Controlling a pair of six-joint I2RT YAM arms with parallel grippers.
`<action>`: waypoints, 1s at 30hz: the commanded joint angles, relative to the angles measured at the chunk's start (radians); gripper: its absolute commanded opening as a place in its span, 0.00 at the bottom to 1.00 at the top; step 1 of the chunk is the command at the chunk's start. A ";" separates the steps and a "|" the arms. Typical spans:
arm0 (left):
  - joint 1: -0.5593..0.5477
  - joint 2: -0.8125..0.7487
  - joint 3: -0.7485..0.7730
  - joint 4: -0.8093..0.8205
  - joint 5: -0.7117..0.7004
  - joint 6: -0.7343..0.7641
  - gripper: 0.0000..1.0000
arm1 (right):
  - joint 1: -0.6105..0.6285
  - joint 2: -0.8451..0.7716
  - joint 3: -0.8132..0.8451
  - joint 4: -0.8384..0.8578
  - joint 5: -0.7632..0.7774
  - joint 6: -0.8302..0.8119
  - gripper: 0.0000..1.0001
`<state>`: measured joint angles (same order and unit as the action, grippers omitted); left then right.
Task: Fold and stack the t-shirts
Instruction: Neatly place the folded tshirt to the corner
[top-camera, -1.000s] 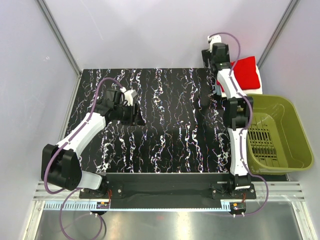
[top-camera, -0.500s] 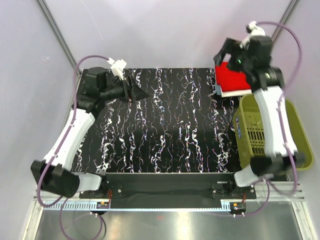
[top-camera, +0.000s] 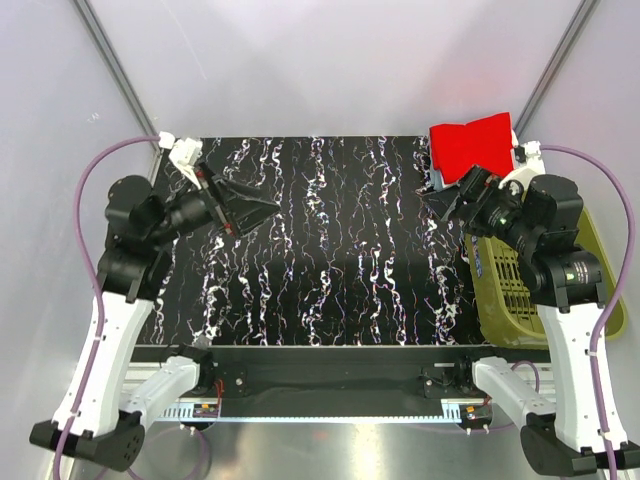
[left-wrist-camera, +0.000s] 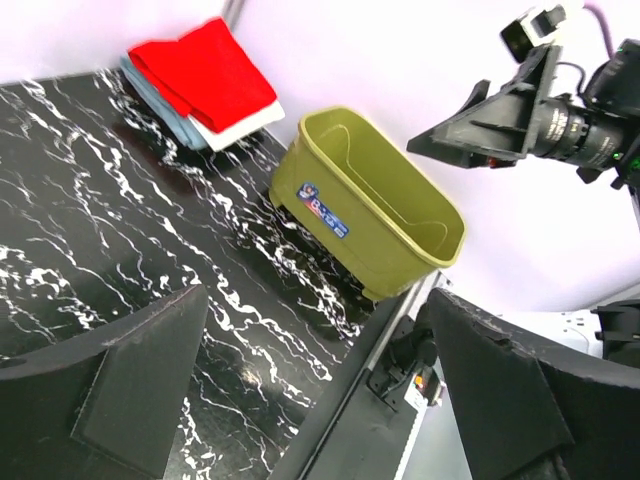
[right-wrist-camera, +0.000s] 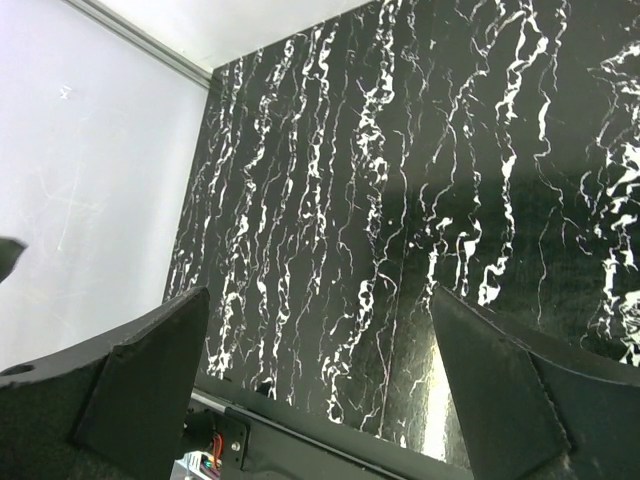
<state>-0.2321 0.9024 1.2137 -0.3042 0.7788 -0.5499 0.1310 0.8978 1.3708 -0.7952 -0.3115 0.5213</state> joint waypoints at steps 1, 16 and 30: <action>0.004 -0.037 -0.013 -0.033 -0.053 0.033 0.99 | 0.004 -0.011 0.014 -0.004 0.009 -0.007 0.99; 0.004 -0.079 -0.032 -0.082 -0.072 0.067 0.99 | 0.002 -0.008 0.022 -0.018 0.034 -0.004 1.00; 0.004 -0.088 -0.034 -0.092 -0.088 0.082 0.99 | 0.005 -0.002 0.024 -0.033 0.035 -0.014 1.00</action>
<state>-0.2321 0.8257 1.1820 -0.4187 0.7021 -0.4793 0.1310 0.8970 1.3708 -0.8146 -0.2913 0.5205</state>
